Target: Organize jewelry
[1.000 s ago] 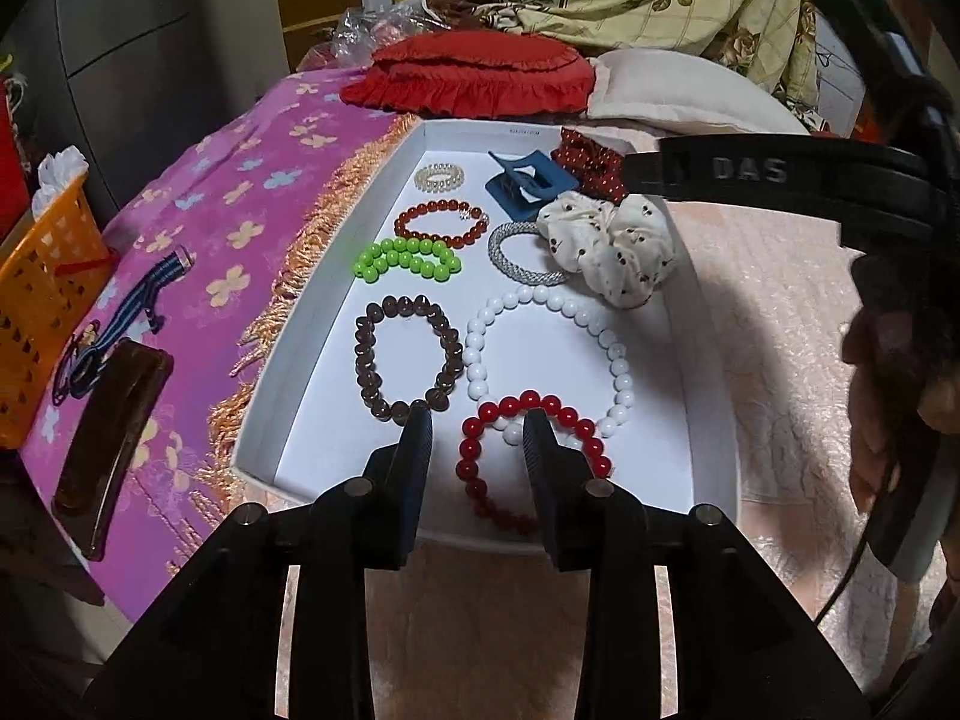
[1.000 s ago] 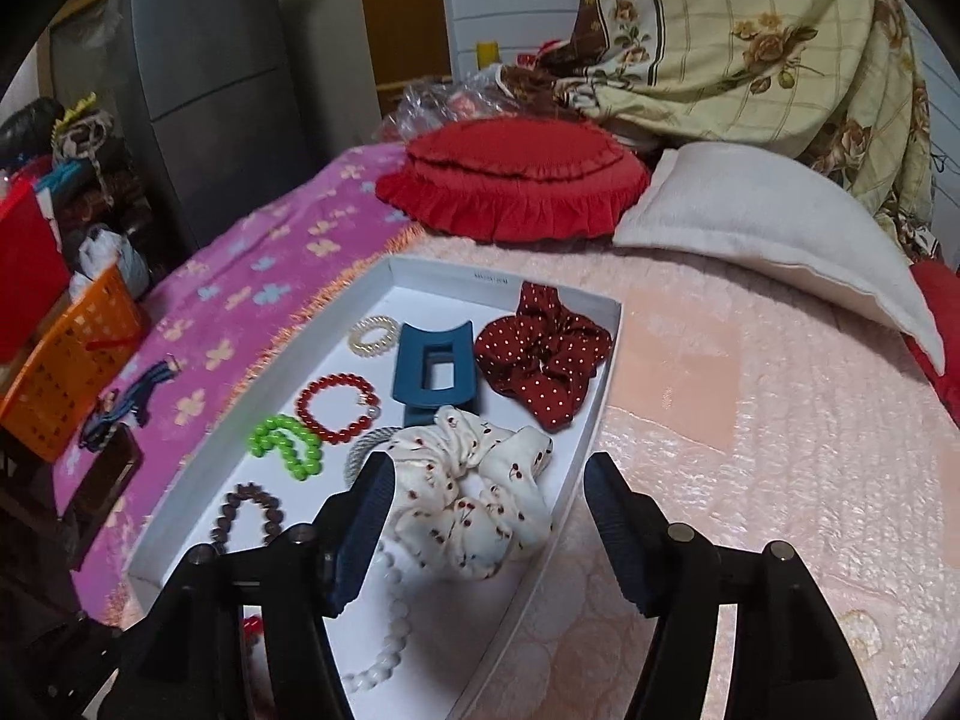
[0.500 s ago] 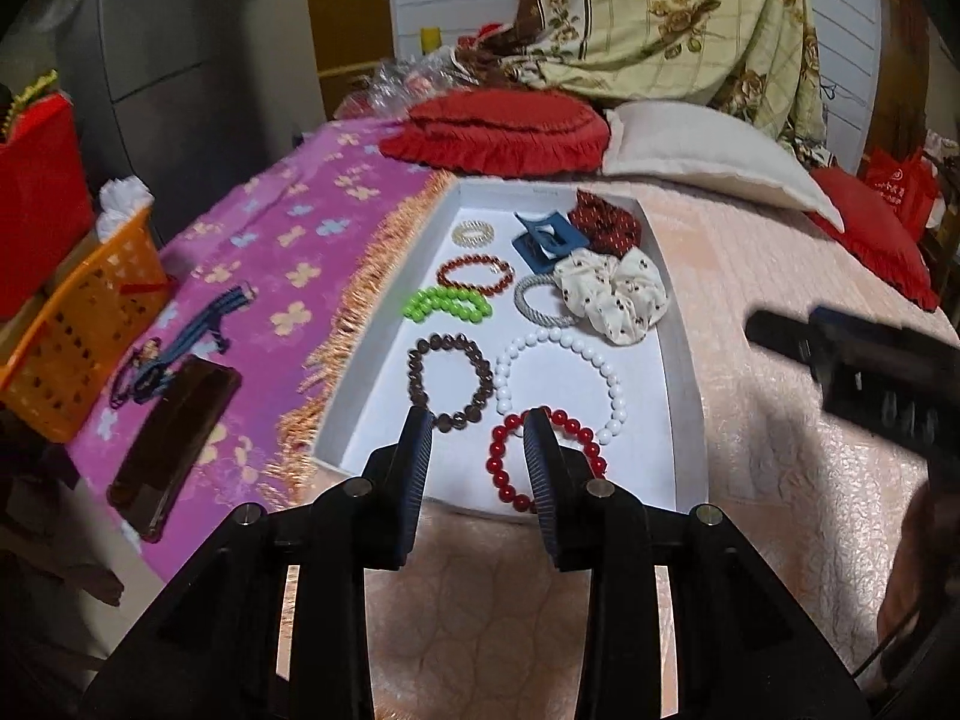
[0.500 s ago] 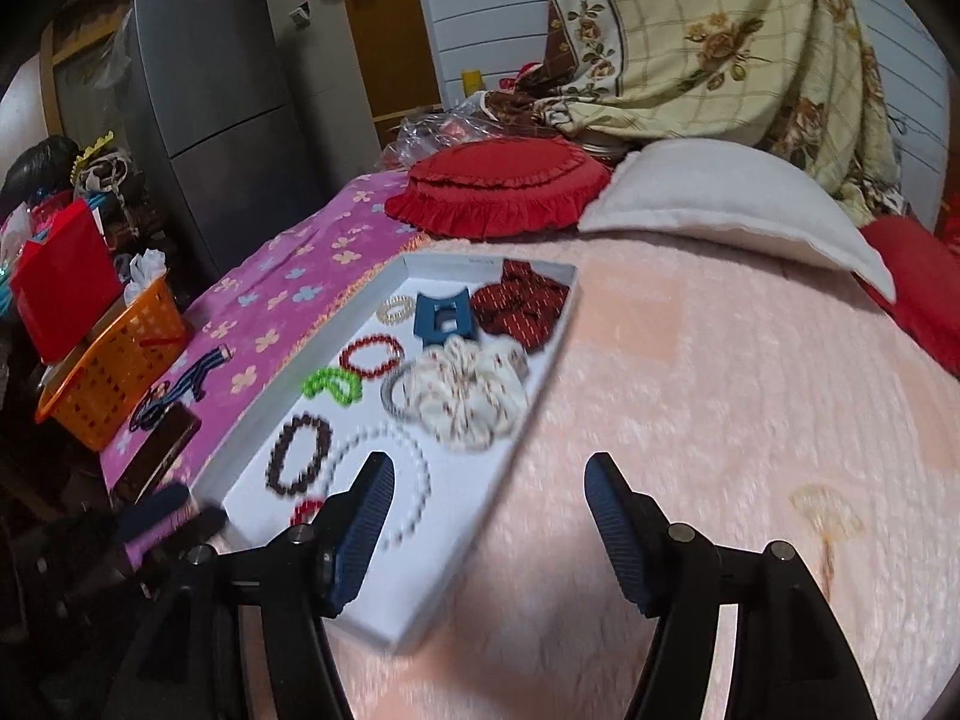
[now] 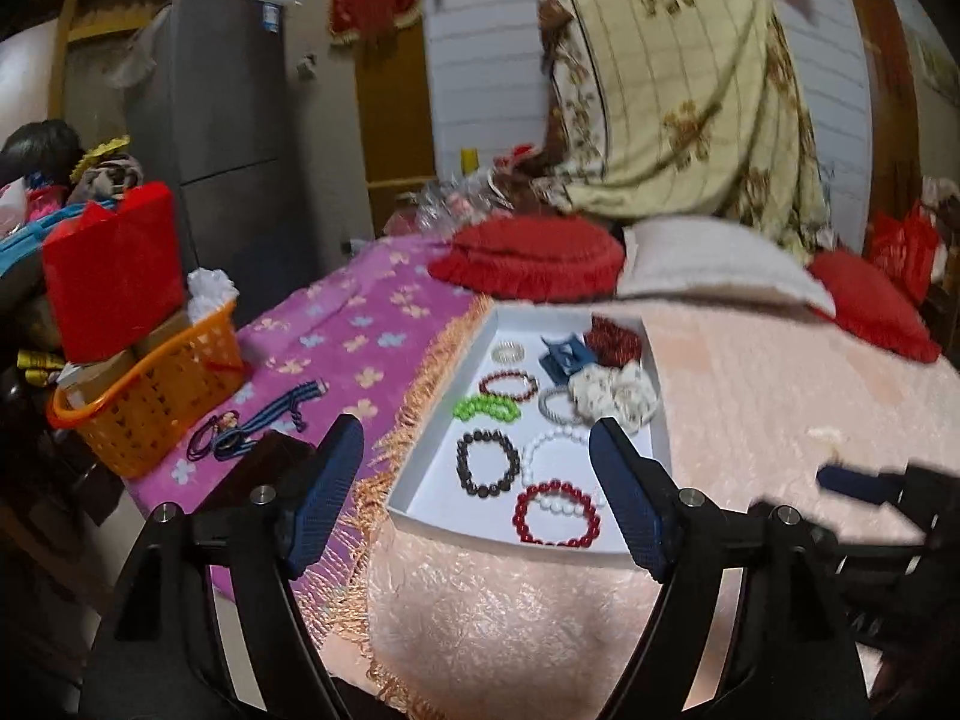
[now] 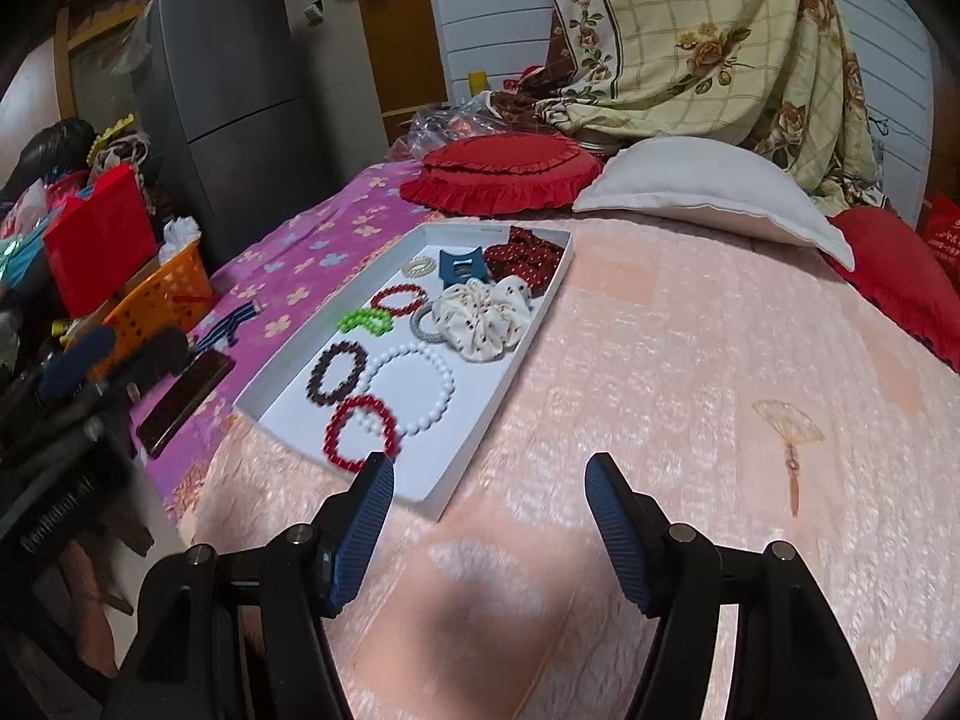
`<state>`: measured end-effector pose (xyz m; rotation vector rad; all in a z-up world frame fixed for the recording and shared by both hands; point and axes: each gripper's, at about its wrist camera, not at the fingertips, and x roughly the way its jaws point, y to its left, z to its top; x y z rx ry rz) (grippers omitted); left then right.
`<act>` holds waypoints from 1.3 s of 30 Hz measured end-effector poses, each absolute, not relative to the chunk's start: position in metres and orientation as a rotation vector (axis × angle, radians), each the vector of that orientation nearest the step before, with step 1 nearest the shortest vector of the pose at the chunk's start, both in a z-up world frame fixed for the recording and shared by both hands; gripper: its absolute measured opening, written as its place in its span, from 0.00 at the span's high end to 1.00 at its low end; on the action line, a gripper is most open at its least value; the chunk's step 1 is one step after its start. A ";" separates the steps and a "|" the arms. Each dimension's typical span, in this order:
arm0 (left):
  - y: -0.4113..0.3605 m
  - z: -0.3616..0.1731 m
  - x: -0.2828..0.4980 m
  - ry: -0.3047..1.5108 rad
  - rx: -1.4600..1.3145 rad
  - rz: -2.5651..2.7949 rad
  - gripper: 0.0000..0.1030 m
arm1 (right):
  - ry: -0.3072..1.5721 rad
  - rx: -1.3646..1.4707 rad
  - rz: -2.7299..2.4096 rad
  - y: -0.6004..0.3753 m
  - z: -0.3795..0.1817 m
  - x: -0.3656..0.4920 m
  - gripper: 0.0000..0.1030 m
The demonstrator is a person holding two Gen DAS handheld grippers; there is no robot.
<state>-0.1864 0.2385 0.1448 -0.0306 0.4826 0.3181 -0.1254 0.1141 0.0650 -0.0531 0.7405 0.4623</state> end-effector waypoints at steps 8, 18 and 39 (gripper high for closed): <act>0.252 0.165 -0.211 0.437 -0.106 0.347 0.23 | 0.706 -0.098 0.489 0.121 0.073 -0.162 0.37; 0.261 0.147 -0.225 0.550 -0.089 0.375 0.22 | 0.696 -0.133 0.465 0.133 0.061 -0.184 0.32; 0.250 0.105 -0.218 0.674 -0.080 0.352 0.22 | 0.772 -0.153 0.353 0.135 0.026 -0.178 0.32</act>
